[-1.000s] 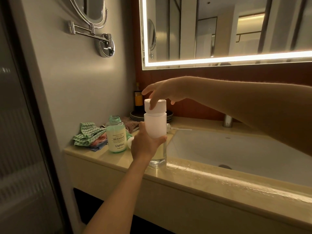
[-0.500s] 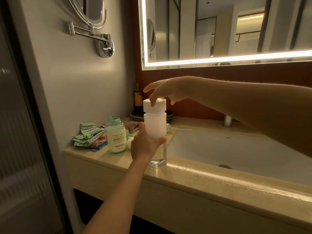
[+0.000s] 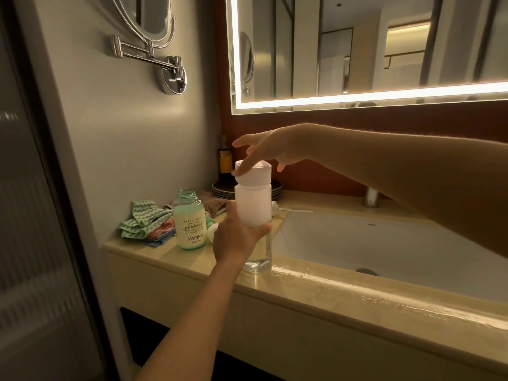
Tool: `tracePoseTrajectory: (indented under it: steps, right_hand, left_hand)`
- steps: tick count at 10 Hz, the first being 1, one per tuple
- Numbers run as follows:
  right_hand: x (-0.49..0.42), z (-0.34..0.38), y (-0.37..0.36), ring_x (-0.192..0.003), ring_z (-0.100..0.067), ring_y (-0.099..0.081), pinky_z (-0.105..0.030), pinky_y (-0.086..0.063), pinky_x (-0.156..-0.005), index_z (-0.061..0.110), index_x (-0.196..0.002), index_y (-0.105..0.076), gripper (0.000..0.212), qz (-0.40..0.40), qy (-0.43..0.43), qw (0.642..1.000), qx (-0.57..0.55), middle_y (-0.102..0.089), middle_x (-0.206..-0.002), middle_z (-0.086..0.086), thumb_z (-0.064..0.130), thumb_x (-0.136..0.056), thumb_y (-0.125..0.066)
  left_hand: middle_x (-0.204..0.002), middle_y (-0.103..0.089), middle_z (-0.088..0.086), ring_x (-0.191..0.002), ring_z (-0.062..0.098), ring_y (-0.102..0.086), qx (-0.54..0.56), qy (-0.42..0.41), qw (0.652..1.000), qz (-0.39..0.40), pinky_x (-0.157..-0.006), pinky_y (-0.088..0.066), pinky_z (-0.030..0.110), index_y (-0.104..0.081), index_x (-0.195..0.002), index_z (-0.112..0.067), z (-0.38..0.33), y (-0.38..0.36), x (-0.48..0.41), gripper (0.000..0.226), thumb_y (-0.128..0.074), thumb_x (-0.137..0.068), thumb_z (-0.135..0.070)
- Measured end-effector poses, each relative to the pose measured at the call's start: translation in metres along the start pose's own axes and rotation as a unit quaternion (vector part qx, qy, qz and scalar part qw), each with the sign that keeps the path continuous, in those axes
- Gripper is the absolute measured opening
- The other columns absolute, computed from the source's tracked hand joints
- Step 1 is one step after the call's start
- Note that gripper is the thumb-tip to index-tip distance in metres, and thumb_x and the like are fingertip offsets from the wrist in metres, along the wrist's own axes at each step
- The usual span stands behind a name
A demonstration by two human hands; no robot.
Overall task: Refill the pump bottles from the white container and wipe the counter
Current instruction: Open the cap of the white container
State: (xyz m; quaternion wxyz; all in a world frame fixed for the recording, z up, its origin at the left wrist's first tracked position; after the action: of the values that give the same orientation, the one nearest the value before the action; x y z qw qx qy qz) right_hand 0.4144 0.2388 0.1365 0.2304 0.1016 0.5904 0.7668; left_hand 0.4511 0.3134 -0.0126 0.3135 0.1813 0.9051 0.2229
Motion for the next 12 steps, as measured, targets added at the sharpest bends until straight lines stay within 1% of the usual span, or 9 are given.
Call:
tracePoseTrajectory:
  steps: [1, 2, 3, 5, 7, 8, 10, 11, 12]
  right_hand:
    - [0.01, 0.001, 0.01, -0.099, -0.031, -0.059, -0.045, -0.052, -0.086, 0.007, -0.118, -0.055, 0.073, 0.01, 0.025, 1.0, 0.004, -0.059, -0.098, -0.008, 0.065, -0.074, -0.058]
    - [0.017, 0.001, 0.015, -0.08, -0.028, -0.061, -0.045, -0.053, -0.083, 0.002, -0.11, -0.061, 0.072, 0.001, 0.024, 1.0, 0.011, -0.061, -0.081, -0.01, 0.065, -0.076, -0.056]
    - [0.015, -0.001, 0.006, -0.094, -0.025, -0.057, -0.036, -0.055, -0.073, 0.008, -0.121, -0.054, 0.062, -0.005, -0.001, 1.0, -0.009, -0.056, -0.11, -0.008, 0.051, -0.077, -0.065]
    - [0.022, -0.003, 0.012, -0.106, -0.027, -0.05, -0.029, -0.054, -0.067, 0.015, -0.127, -0.047, 0.052, -0.023, 0.002, 0.992, -0.125, -0.043, -0.113, -0.004, 0.022, -0.08, -0.069]
    - [0.035, -0.039, 0.012, -0.102, -0.025, -0.05, -0.03, -0.053, -0.071, 0.018, -0.128, -0.044, 0.051, -0.081, -0.044, 0.975, -0.201, -0.043, -0.111, -0.005, 0.024, -0.082, -0.066]
    - [0.046, -0.063, 0.004, -0.099, -0.023, -0.049, -0.025, -0.051, -0.06, 0.02, -0.125, -0.045, 0.047, -0.11, -0.081, 0.961, -0.239, -0.044, -0.111, -0.005, 0.026, -0.083, -0.066]
    - [0.077, -0.096, -0.048, -0.093, -0.021, -0.054, -0.022, -0.05, -0.061, 0.021, -0.123, -0.049, 0.049, -0.011, -0.085, 0.983, -0.163, -0.049, -0.121, -0.009, 0.016, -0.079, -0.069]
    - [0.087, -0.098, -0.082, -0.092, -0.02, -0.05, -0.02, -0.047, -0.063, 0.021, -0.126, -0.049, 0.05, 0.053, -0.067, 0.991, -0.102, -0.044, -0.129, -0.01, 0.013, -0.079, -0.067]
    - [0.093, -0.096, -0.106, -0.107, -0.025, -0.048, -0.022, -0.046, -0.07, 0.02, -0.128, -0.048, 0.053, 0.076, -0.052, 0.993, -0.069, -0.041, -0.134, -0.009, 0.014, -0.079, -0.067]
  left_hand:
    - [-0.12, -0.057, 0.005, -0.101, 0.027, -0.058, 0.003, -0.001, 1.0, -0.001, -0.068, -0.041, 0.03, -0.034, -0.118, -0.016, 0.0, 0.0, 0.0, 0.072, -0.077, -0.067, -0.045]
    - [-0.12, -0.057, 0.005, -0.101, 0.026, -0.058, 0.004, -0.002, 1.0, -0.003, -0.068, -0.041, 0.03, -0.035, -0.119, -0.016, 0.001, -0.001, 0.0, 0.073, -0.077, -0.066, -0.045]
    - [-0.118, -0.057, 0.004, -0.1, 0.025, -0.058, 0.009, -0.003, 1.0, -0.004, -0.067, -0.041, 0.03, -0.035, -0.119, -0.017, 0.002, -0.001, 0.001, 0.072, -0.077, -0.066, -0.045]
    - [-0.117, -0.057, 0.005, -0.098, 0.024, -0.058, 0.01, -0.007, 1.0, -0.006, -0.066, -0.04, 0.029, -0.035, -0.121, -0.017, 0.003, -0.002, 0.002, 0.073, -0.075, -0.068, -0.046]
    - [-0.119, -0.057, 0.004, -0.1, 0.025, -0.058, 0.026, -0.011, 1.0, -0.002, -0.068, -0.041, 0.03, -0.031, -0.129, -0.019, 0.007, -0.005, 0.004, 0.077, -0.073, -0.07, -0.048]
    - [-0.125, -0.053, 0.004, -0.106, 0.025, -0.055, 0.05, -0.022, 0.998, 0.013, -0.072, -0.043, 0.03, -0.028, -0.132, -0.019, 0.01, -0.006, 0.005, 0.081, -0.073, -0.071, -0.046]
    - [-0.135, -0.048, 0.006, -0.118, 0.024, -0.049, 0.088, -0.006, 0.995, 0.041, -0.082, -0.042, 0.032, -0.03, -0.136, -0.019, 0.028, -0.008, 0.022, 0.077, -0.069, -0.075, -0.046]
    - [-0.121, -0.056, 0.007, -0.106, 0.02, -0.055, 0.096, -0.012, 0.995, -0.031, -0.075, -0.038, 0.028, -0.04, -0.128, -0.015, 0.033, -0.002, 0.034, 0.064, -0.053, -0.08, -0.056]
    - [-0.109, -0.059, 0.006, -0.099, 0.018, -0.056, 0.108, -0.014, 0.992, -0.056, -0.075, -0.04, 0.028, -0.044, -0.121, -0.012, 0.035, 0.002, 0.038, 0.055, -0.05, -0.084, -0.052]
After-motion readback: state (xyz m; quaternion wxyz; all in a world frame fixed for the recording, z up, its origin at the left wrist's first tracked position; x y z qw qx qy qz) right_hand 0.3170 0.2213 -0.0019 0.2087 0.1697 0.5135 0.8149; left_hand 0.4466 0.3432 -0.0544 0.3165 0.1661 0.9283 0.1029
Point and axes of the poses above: each hand's wrist, its own x-axis away from the middle knuckle, its own y-axis out of the back of the hand, z = x × y, the point moved 2 cm from there along -x, towards the middle knuckle
